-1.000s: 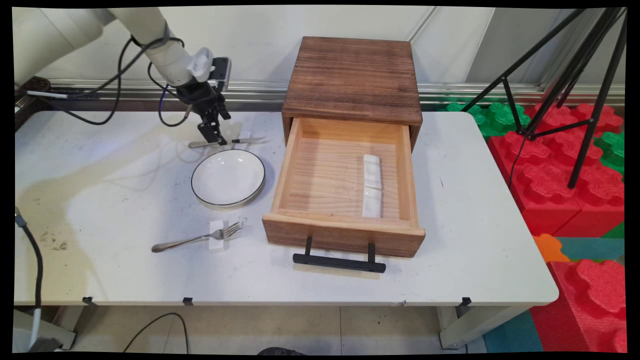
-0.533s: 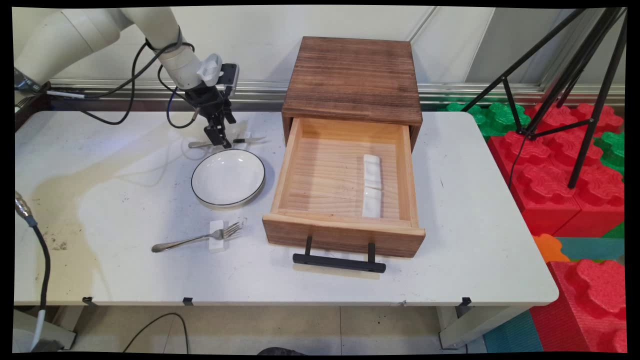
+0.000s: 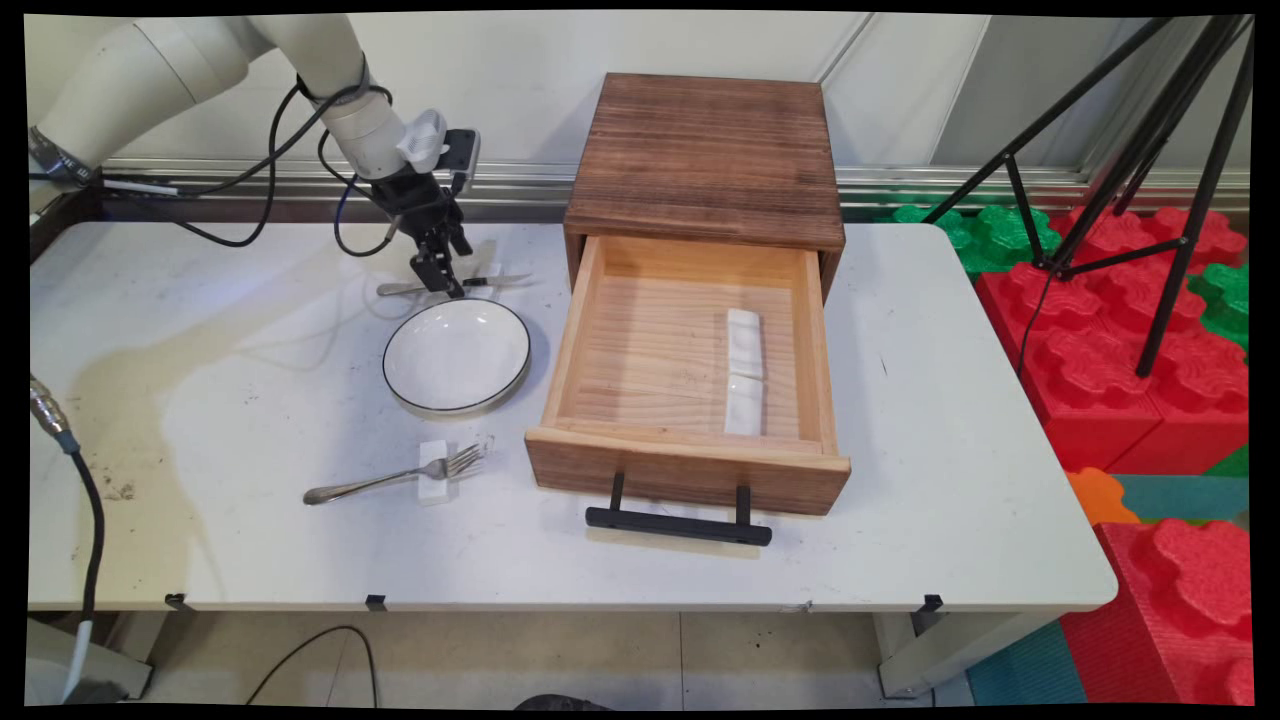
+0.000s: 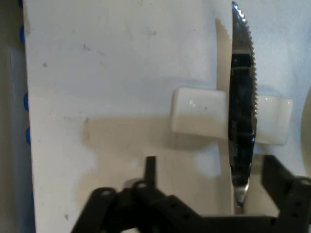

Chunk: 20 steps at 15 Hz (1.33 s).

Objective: Pick up the knife from the left of the white plate, then place the picked object into the drawer

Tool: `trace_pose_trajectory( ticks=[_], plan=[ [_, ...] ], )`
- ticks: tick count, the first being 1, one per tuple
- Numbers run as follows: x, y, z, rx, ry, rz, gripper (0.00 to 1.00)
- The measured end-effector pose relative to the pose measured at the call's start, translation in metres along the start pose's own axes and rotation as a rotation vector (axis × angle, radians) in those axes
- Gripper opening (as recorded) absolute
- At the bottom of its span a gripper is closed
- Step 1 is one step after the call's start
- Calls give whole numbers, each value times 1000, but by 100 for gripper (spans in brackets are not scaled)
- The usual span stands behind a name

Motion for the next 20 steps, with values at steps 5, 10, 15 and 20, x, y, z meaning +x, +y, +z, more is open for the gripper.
trace_pose_trajectory(
  ticks=[5, 10, 15, 20],
  plan=[
    [-1, 0, -2, -9, -3, -2, 0],
    [-2, 4, -4, -22, -2, -5, 0],
    [-5, 3, -9, 21, 0, -35, 0],
    [-11, 2, -26, 95, 10, -120, 0]
  ],
)
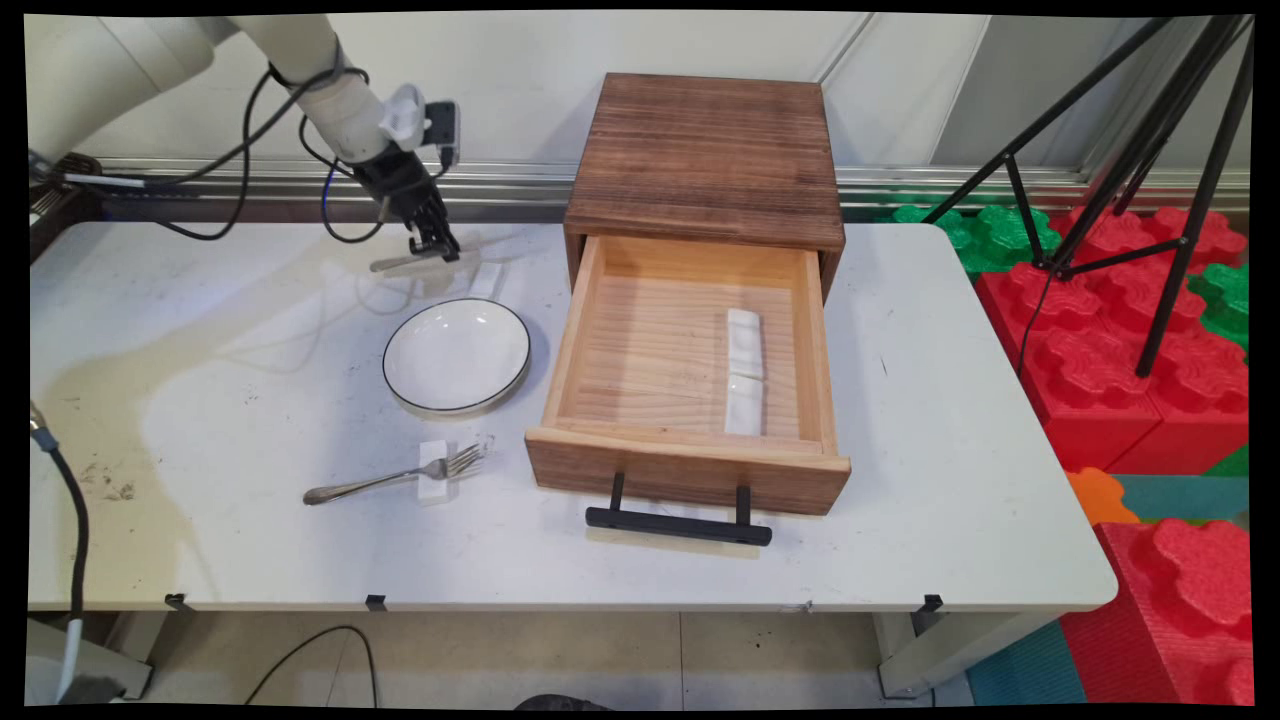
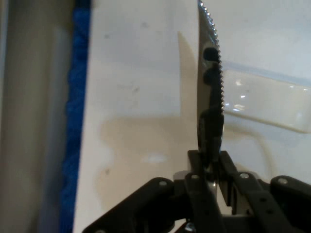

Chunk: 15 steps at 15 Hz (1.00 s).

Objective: Place the picked object into the drawer

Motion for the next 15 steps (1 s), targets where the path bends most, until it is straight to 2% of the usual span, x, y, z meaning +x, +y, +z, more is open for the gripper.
trace_pose_trajectory(
  ticks=[8, 15],
  plan=[
    [-8, 5, -45, 99, 38, -149, 0],
    [0, 18, -100, 155, 103, -220, 0]
  ],
)
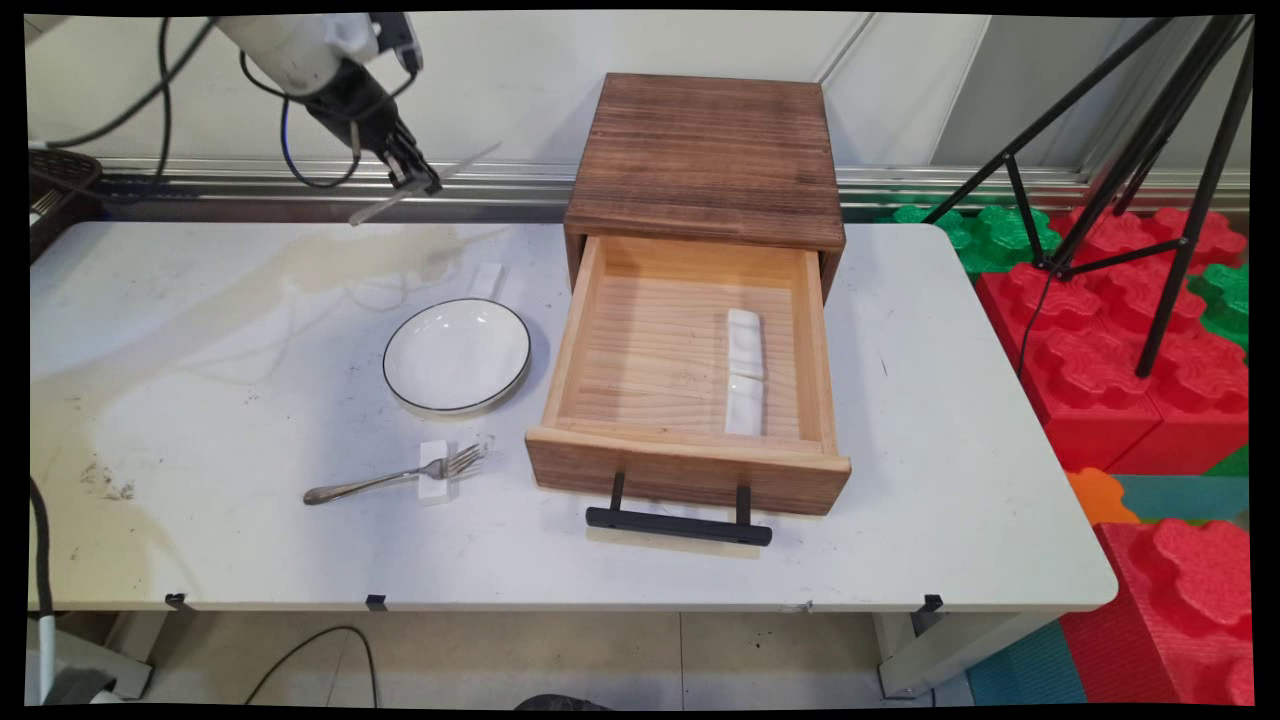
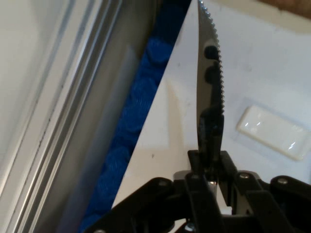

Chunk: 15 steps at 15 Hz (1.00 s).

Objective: Place the picked object into the drawer

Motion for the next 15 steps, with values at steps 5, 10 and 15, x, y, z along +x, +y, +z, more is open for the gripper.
trace_pose_trajectory(
  ticks=[5, 10, 15],
  plan=[
    [17, 12, -36, -3, 57, 10, 0],
    [38, 30, -69, -28, 121, 54, 0],
    [59, 53, -90, -62, 171, 94, 0]
  ],
)
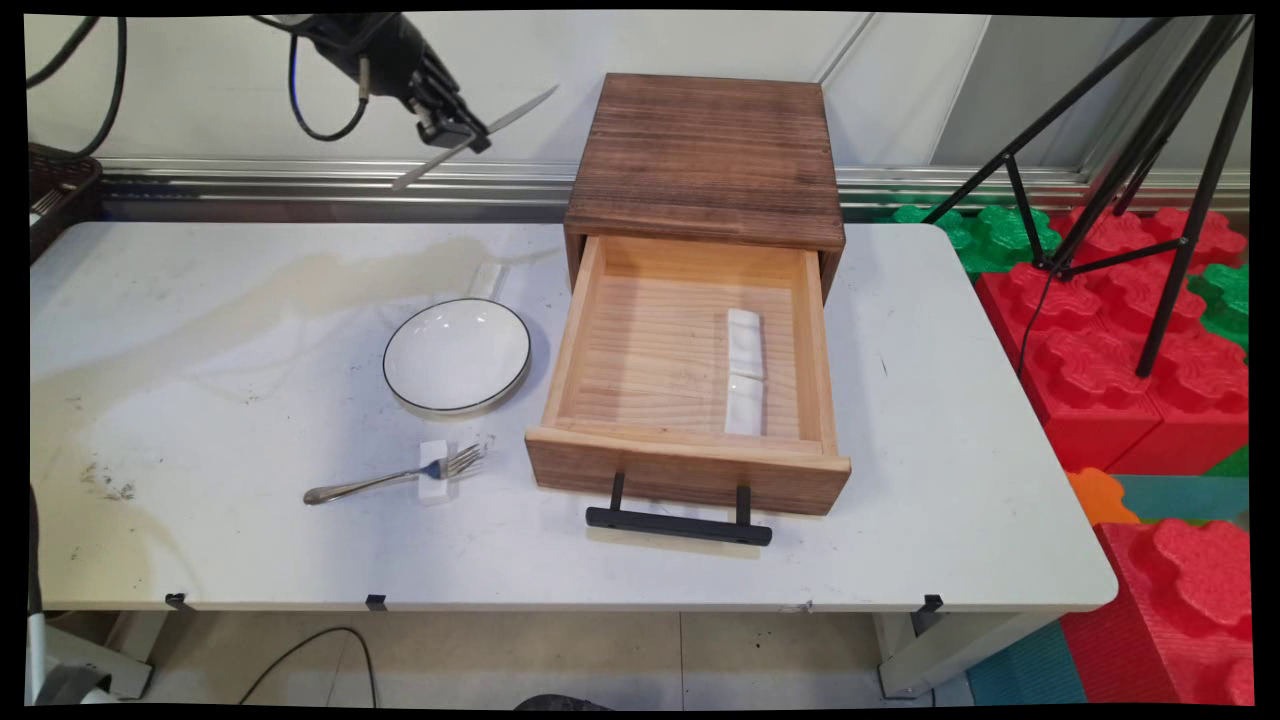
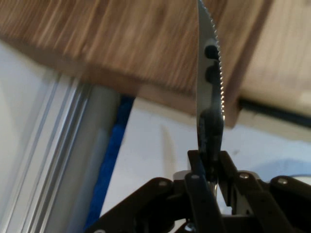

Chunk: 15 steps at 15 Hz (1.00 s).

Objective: Place the picked object into the drawer

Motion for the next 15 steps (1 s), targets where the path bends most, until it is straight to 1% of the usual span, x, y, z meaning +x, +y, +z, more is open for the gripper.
trace_pose_trajectory(
  ticks=[7, 15],
  plan=[
    [39, 40, -7, -71, 63, 45, 0],
    [80, 84, 7, -145, 112, 86, 0]
  ],
)
